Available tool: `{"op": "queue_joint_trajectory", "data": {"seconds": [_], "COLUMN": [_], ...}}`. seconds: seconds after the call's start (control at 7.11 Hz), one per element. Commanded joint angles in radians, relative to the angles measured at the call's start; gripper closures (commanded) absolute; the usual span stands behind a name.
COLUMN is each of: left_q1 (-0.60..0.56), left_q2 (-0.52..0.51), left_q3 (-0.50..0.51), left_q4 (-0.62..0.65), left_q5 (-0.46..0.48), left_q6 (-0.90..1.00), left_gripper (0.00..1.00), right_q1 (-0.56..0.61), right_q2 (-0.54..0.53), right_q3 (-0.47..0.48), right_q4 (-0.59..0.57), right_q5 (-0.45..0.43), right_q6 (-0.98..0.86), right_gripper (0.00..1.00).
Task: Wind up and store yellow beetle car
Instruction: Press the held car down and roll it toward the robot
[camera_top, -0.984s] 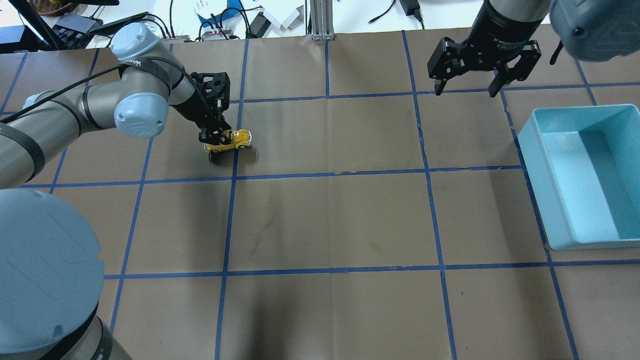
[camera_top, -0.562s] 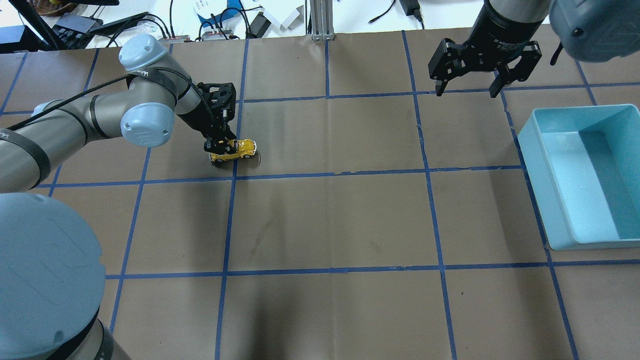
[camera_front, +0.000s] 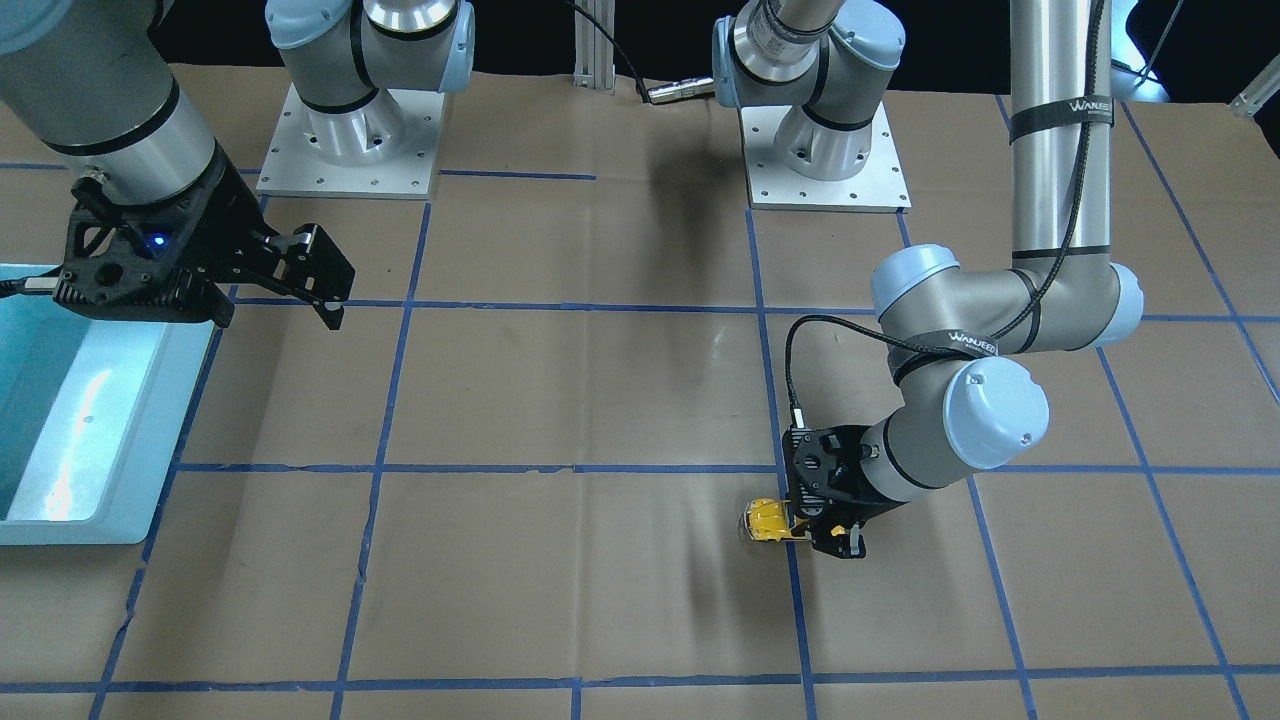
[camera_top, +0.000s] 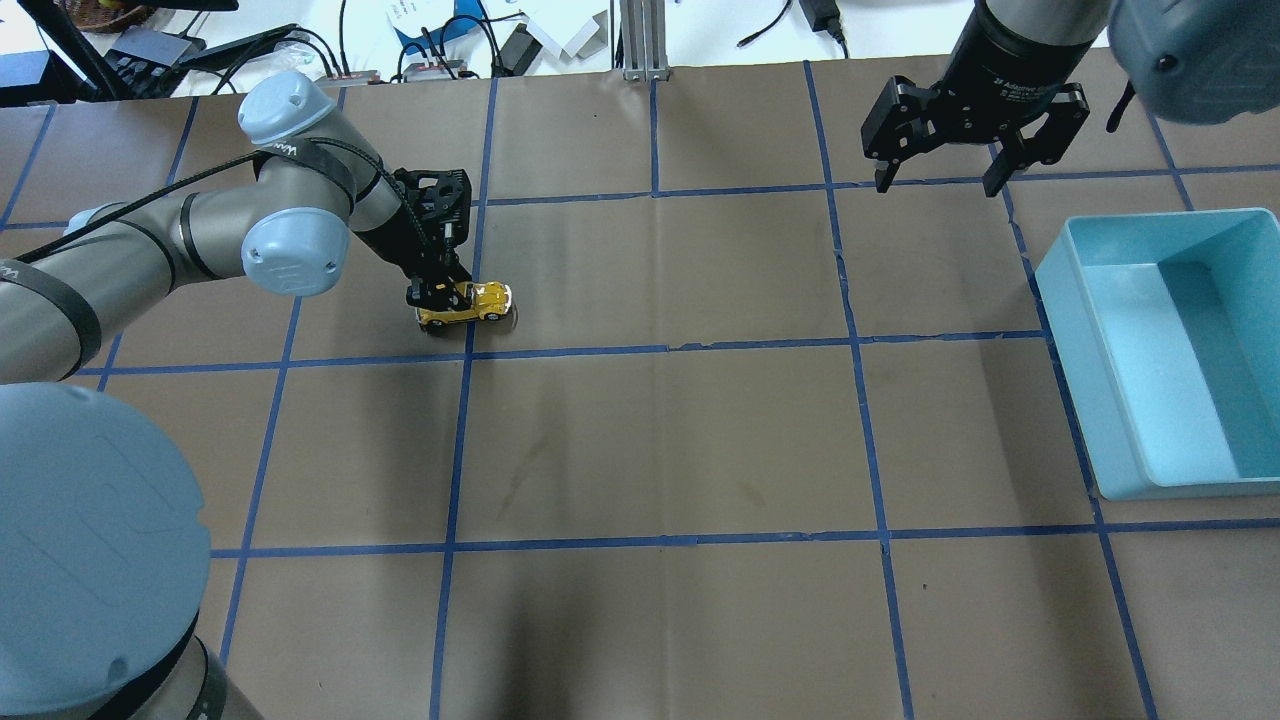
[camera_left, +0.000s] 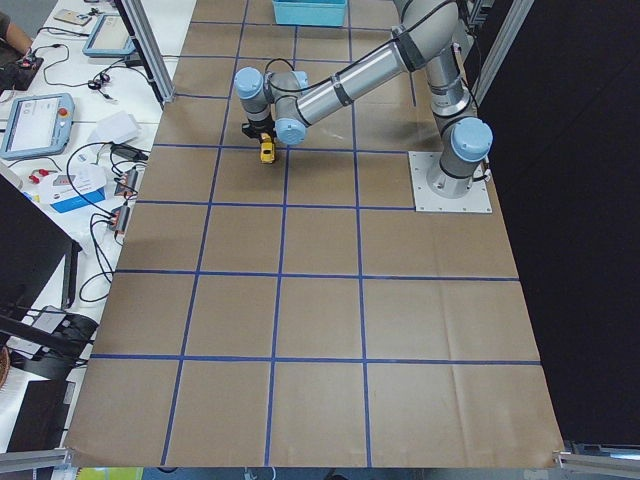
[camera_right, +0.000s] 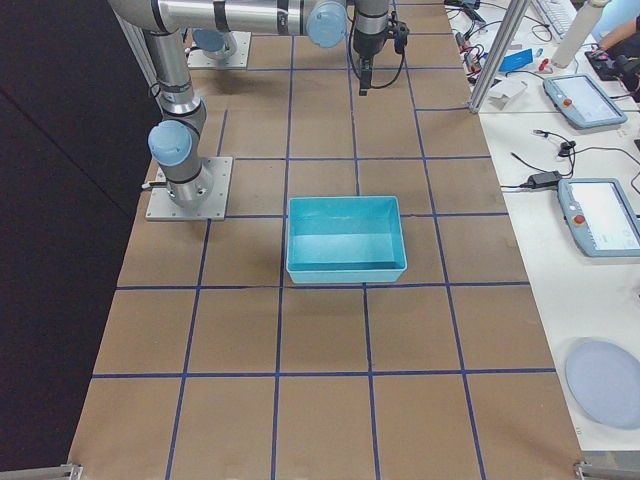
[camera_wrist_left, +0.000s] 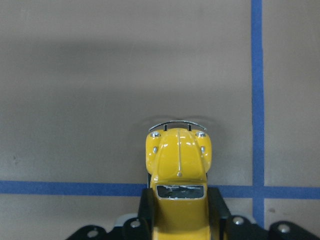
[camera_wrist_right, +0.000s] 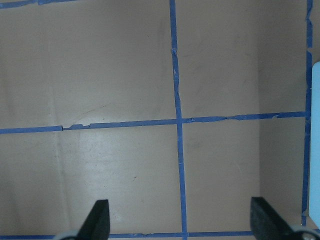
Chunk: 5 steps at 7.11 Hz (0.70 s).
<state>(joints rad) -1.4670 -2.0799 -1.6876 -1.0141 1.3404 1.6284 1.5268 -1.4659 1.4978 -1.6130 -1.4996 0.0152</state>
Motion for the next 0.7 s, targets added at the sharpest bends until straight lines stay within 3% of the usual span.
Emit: {"op": "queue_joint_trajectory", "data": {"seconds": [0.0,0.56], "left_q1": [0.005,0.011], "left_q2": [0.003,0.003], "left_q3": [-0.004,-0.006], "left_q4": [0.014,0.017], "left_q5": [0.002,0.006], "left_q6": [0.001,0.037], "left_gripper": [0.74,0.74], "right_q1": [-0.005,-0.010], "right_q2": [0.002,-0.005], "right_q3": [-0.001,0.001], "right_q4": [-0.007,0.005], "right_q5": [0.009,0.004], "right_q6": [-0.003,0.006], "right_gripper": [0.00,0.00]}}
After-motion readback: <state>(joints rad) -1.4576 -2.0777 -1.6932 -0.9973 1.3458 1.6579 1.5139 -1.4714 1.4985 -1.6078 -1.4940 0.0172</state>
